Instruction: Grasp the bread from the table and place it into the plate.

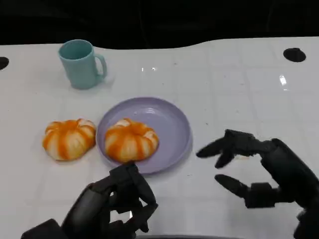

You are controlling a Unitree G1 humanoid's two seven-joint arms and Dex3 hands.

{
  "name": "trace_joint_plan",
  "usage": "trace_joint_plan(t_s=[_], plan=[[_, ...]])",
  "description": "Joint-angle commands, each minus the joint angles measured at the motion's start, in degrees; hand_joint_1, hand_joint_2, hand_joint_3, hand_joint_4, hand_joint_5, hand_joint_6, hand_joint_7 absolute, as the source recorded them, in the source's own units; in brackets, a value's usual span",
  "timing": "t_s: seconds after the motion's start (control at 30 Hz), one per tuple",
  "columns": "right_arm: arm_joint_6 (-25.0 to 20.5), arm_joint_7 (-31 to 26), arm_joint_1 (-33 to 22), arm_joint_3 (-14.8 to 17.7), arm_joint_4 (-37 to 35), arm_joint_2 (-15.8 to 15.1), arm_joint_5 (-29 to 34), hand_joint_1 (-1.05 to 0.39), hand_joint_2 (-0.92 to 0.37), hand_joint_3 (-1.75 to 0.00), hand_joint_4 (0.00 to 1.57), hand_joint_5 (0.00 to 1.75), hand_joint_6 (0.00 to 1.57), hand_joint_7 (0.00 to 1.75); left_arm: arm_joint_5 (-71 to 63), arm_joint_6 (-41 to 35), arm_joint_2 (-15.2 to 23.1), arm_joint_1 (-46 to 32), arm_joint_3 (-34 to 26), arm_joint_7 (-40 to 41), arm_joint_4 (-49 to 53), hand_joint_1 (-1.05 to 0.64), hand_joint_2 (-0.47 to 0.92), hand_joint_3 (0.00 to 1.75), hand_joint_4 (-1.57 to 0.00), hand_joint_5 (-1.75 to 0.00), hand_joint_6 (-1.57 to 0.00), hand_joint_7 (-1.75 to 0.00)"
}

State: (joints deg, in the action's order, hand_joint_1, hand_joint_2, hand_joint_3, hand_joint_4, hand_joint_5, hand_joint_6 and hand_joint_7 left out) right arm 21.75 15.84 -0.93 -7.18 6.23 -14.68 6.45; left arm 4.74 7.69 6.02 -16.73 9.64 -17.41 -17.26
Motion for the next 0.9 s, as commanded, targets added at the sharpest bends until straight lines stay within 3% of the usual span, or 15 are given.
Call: trace_joint_plan(t_s=[0.03,0.23,0.47,0.9], plan=[[2.5,-1.3,-3.3,2.3,1.7,-1.3,0.3,-0.04,-0.34,-1.39,0.66,1.62,0.77,1.24,0.3,-0.4,0.5,0.1,-0.4,0.3,0.0,-0.52,0.92,0.48,-0.68,-1.75,-0.47,-1.75],[2.2,-2.5,-7.4,3.8,4.5,-1.6,2.5,-0.04,-0.32,-1.46,0.8,1.65,0.89,1.29,0.2,-0.6,0.7,0.2,-0.6,0.2,0.0,-0.52,0.92,0.48,-0.68,-1.75,-0.46,-1.75],[-1.1,-5.4,-10.7,3.9,7.7,-0.2,5.8,-0.07,-0.33,-1.44,0.81,1.75,0.87,1.45,0.8,-0.1,0.9,0.6,-1.1,-0.2,0.6,-0.52,0.92,0.48,-0.68,-1.75,-0.46,-1.75],[6.6,-14.1,-9.9,2.9,0.1,0.8,13.0,-0.11,-0.18,-1.6,0.95,1.73,0.86,1.47,0.9,0.8,1.4,0.7,-2.1,-0.3,1.4,-0.51,0.92,0.48,-0.68,-1.75,-0.46,-1.75]])
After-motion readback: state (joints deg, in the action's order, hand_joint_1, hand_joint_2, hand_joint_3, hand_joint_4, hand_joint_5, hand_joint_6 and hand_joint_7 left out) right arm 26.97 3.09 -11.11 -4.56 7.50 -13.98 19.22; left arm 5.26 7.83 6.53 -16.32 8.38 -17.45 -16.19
